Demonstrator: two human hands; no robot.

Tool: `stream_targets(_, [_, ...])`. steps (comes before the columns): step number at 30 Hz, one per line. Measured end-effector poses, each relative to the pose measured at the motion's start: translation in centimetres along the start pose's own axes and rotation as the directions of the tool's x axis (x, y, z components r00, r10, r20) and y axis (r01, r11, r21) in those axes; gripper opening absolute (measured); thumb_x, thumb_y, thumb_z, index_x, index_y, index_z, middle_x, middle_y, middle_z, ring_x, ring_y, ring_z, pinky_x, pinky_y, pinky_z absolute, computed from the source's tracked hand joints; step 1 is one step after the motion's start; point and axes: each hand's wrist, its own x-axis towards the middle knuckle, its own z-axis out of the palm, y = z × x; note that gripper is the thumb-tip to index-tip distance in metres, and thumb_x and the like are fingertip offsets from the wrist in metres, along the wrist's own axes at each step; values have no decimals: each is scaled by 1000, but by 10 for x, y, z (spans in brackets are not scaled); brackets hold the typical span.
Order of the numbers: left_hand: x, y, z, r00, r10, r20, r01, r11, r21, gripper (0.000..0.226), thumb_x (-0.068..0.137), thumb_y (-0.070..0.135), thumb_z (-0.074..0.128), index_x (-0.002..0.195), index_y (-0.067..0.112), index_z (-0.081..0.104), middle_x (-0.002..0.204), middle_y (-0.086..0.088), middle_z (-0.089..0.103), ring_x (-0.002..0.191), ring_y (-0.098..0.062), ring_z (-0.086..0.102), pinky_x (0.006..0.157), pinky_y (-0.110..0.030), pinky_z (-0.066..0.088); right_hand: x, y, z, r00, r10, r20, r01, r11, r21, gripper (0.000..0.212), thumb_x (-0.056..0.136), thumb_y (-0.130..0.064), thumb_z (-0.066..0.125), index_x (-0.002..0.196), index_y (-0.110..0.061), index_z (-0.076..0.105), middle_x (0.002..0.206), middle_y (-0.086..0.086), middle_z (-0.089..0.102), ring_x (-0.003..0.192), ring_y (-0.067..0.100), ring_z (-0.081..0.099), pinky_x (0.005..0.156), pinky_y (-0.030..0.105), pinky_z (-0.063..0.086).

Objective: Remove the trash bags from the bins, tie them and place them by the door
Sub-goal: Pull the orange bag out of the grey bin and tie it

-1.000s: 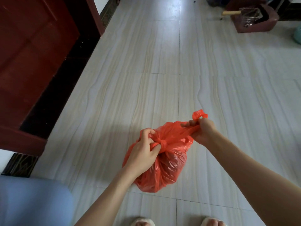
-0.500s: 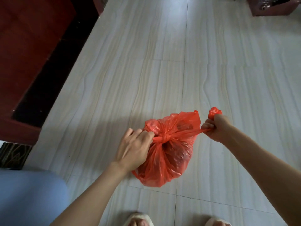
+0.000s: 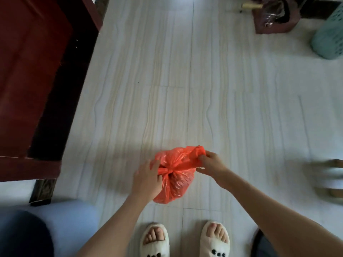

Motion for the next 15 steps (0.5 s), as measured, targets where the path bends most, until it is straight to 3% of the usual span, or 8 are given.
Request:
stream_targets(3, [-24,48,-71,999,-31,-12,32,997,65,52,90,30,41,141,23,30,147,-5,34,136,-24,30,111,-44,26,-54,-46,-4,1000,-11,-14,10,996,-85,28,87,-1,35,98,-1,61,85,12,56,80,26,55,86,53,52])
stream_targets(8, [-68,113,-221,998,47,32,-50,995,86,55,96,34,35,147,23,17,157,-5,14,145,-24,9,117,-49,9,-152,-144,-44,971,-43,-237,23,996,-87,22,84,-8,39,94,1,56,81,16,60,85,39,63,80,57,53])
stream_targets(11, [-101,156,-312,992,123,-22,-121,989,88,56,96,34,37,147,22,17,156,-4,16,145,-21,10,117,-48,10,-225,-207,-84,943,-52,-330,52,999,-10,21,79,-14,41,86,-3,58,75,12,59,76,31,62,78,55,54])
stream_targets(15, [-112,211,-393,975,197,-105,-189,979,80,54,94,32,40,144,18,26,150,-5,31,140,-22,24,114,-47,23,-293,-267,-140,886,-86,-455,116,993,38,15,76,-15,43,65,-17,53,63,1,51,70,23,51,66,34,43])
